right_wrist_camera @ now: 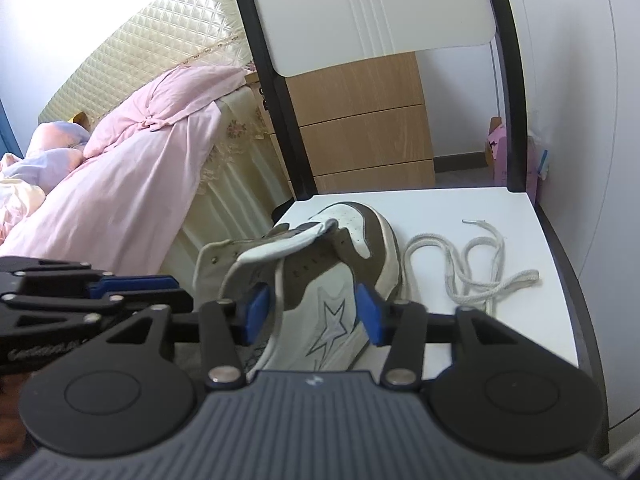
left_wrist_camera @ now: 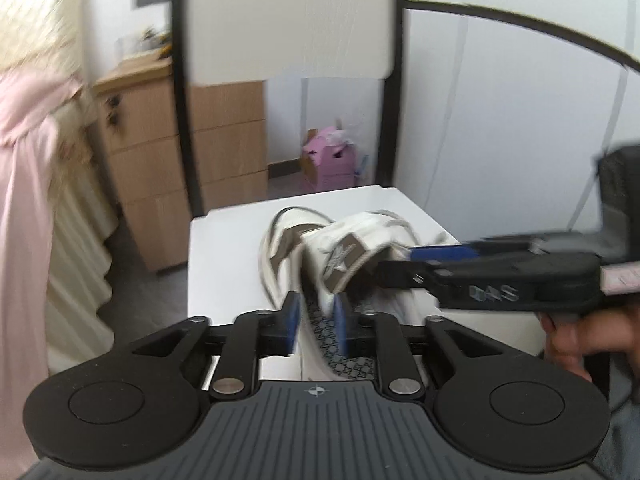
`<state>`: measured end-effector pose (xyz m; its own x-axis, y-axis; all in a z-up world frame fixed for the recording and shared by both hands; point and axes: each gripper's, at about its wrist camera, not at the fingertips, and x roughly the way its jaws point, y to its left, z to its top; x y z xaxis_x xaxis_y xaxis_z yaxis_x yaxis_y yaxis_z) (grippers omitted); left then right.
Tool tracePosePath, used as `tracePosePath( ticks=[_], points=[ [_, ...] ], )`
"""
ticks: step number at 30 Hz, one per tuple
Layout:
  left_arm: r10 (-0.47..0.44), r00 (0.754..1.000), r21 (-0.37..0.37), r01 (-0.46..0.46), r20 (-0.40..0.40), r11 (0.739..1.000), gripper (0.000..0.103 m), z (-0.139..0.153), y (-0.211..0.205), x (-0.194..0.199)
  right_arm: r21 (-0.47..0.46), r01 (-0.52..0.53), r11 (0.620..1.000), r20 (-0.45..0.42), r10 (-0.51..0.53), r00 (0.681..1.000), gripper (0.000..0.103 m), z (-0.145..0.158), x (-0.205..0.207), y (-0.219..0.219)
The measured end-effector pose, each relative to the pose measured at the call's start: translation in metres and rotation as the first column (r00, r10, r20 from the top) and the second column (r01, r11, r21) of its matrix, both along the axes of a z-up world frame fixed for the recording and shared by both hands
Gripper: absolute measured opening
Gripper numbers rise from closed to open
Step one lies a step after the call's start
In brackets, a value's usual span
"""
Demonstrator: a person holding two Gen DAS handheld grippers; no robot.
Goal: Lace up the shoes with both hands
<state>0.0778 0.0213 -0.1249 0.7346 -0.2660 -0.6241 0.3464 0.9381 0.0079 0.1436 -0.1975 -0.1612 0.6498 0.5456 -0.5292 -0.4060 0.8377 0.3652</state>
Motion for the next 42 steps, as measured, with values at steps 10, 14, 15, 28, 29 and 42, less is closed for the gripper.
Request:
tracePosePath(
  ticks=[10, 14, 15, 28, 29, 42],
  points=[
    [-0.193, 0.98, 0.286, 0.171, 0.05, 0.943, 0.054, 0.005, -0.046, 0.016, 0.089, -0.012, 0.996, -0.049, 0.016, 0.999, 0.015, -0.001, 0.005, -0.014],
    [-0.286, 0.958, 0.408, 0.257, 0.01, 0.876, 0.053, 0.001, -0.065, 0.034, 0.118, -0.003, 0.993, -0.074, 0.012, 0.997, 0.013, -0.002, 0.006, -0.02],
    [-0.315, 0.949, 0.441, 0.282, 0.0, 0.852, 0.052, -0.001, -0.07, 0.037, 0.123, -0.002, 0.992, -0.078, 0.012, 0.997, 0.013, -0.002, 0.007, -0.021],
    [-0.567, 0.801, 0.557, 0.565, -0.191, 0.61, 0.024, -0.024, -0.087, 0.067, 0.183, 0.04, 0.982, -0.118, -0.018, 0.993, 0.011, -0.004, 0.009, -0.031],
    [-0.576, 0.79, 0.552, 0.583, -0.211, 0.596, 0.024, -0.024, -0.085, 0.069, 0.183, 0.043, 0.982, -0.117, -0.022, 0.993, 0.011, -0.005, 0.009, -0.031],
    [-0.647, 0.66, 0.494, 0.737, -0.382, 0.461, 0.025, -0.038, -0.093, 0.095, 0.247, 0.097, 0.964, -0.171, -0.056, 0.984, 0.012, -0.013, 0.023, -0.042]
  ],
)
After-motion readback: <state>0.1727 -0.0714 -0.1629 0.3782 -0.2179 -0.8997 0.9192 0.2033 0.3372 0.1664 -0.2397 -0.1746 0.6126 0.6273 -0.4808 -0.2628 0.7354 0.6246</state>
